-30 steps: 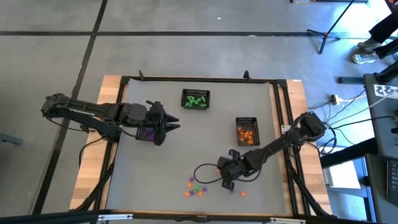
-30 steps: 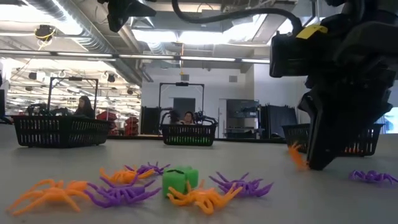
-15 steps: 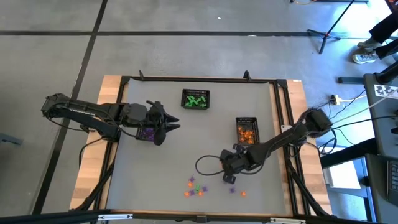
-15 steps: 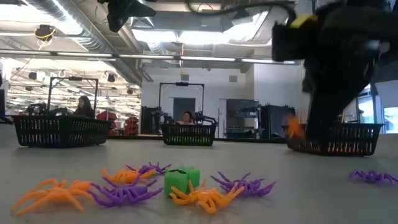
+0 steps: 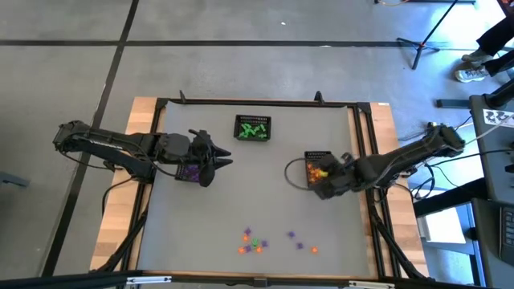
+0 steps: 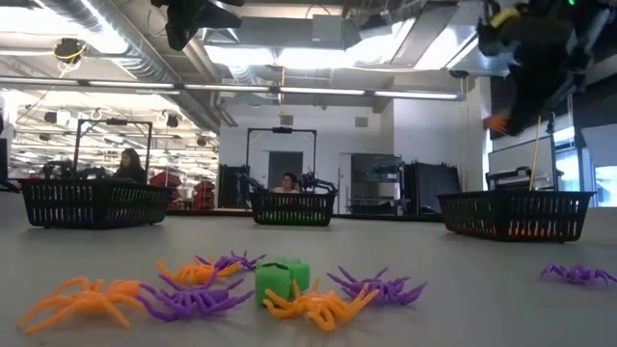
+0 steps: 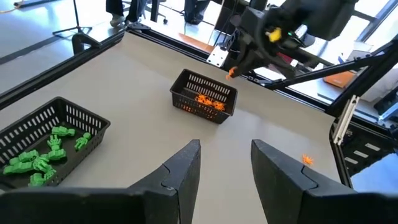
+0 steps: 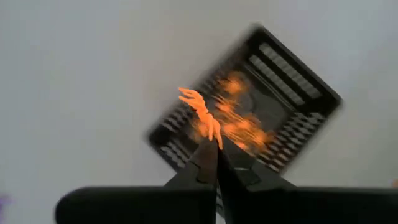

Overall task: Sort Halloween decoration
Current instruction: Put the orange spider toy into the right bin

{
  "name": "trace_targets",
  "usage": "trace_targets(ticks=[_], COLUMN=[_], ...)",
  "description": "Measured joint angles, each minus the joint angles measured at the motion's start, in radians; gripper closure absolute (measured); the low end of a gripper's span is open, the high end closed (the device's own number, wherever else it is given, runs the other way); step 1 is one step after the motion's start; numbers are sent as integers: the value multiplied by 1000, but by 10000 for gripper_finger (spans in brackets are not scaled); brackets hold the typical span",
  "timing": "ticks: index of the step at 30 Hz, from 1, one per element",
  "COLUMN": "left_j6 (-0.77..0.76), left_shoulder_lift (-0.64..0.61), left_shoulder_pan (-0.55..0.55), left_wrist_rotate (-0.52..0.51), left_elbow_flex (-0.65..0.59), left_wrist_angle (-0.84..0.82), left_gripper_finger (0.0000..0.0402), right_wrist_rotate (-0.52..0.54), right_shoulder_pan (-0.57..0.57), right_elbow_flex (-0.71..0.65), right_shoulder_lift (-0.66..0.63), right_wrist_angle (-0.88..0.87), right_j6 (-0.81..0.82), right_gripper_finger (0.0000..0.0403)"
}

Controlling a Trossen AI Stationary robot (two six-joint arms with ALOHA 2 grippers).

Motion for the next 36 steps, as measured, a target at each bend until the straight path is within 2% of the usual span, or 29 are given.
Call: trace_targets(ticks=[4, 7, 16, 19, 25, 31, 36], left_j6=[-23, -23, -25, -25, -25, -25, -25], left_shoulder_lift=[0, 0, 0, 0, 0, 0, 0], left_shoulder_pan=[-1, -1, -1, -1, 0, 0, 0], left_wrist_rotate=[0, 0, 0, 0, -2, -3, -28], left_elbow_flex=[0, 0, 0, 0, 0, 0, 0], left_wrist_angle=[0, -1, -1, -1, -1, -1, -2], left_gripper_finger=[268, 268, 268, 268, 268, 268, 268], right_wrist_rotate=[-77, -108, -147, -189, -226, -269, -354], right_shoulder_pan=[-54, -83, -93, -78, 84, 300, 440], right_elbow_flex=[-82, -109, -110, -110, -107, -108, -108], right_shoulder_lift=[-92, -133, -195, -203, -160, 4, 180], right_wrist_angle=[14, 16, 27, 122, 493, 618, 781], right_j6=[25, 42, 40, 13, -117, -79, -35], right_gripper_finger=[401, 384, 245, 217, 221, 252, 260])
